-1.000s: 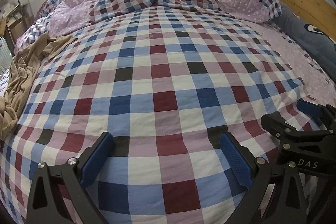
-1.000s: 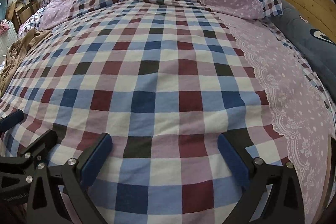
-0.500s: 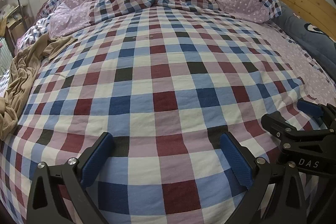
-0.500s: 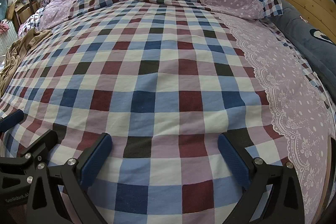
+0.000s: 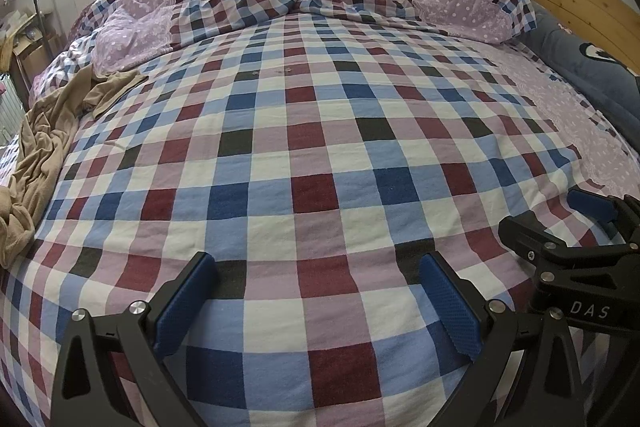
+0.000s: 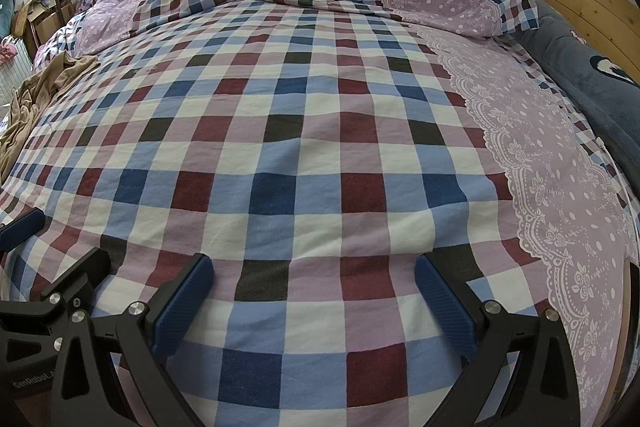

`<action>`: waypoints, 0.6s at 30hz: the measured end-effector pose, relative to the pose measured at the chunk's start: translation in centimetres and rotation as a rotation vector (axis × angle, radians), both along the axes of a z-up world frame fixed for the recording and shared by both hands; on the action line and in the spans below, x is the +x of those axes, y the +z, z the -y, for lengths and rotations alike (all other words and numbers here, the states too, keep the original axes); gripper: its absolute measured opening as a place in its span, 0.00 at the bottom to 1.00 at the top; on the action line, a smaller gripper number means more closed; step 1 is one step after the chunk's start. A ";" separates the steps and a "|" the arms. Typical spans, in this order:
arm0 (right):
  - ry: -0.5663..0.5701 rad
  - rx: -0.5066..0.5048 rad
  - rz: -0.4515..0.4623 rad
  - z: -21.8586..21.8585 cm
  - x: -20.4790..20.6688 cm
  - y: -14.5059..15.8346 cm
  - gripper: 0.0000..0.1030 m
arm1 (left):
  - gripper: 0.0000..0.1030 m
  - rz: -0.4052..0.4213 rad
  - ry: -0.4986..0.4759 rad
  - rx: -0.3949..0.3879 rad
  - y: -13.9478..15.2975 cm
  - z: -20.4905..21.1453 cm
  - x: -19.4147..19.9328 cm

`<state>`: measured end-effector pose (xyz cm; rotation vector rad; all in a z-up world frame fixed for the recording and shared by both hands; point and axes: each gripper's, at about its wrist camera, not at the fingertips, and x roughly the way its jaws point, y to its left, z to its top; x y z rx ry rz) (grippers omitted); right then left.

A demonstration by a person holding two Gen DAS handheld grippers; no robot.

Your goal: Fold clothes

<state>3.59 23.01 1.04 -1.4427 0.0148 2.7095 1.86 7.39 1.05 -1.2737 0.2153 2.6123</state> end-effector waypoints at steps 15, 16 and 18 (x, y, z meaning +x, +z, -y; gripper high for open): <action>-0.001 0.000 0.000 0.1 0.0 0.0 1.00 | 1.00 -0.003 -0.002 -0.002 0.0 0.0 0.0; -0.001 0.000 0.000 0.1 0.0 0.0 1.00 | 1.00 -0.003 -0.002 -0.002 0.0 0.0 0.0; -0.001 0.000 0.000 0.1 0.0 0.0 1.00 | 1.00 -0.004 -0.003 -0.002 0.0 0.1 0.0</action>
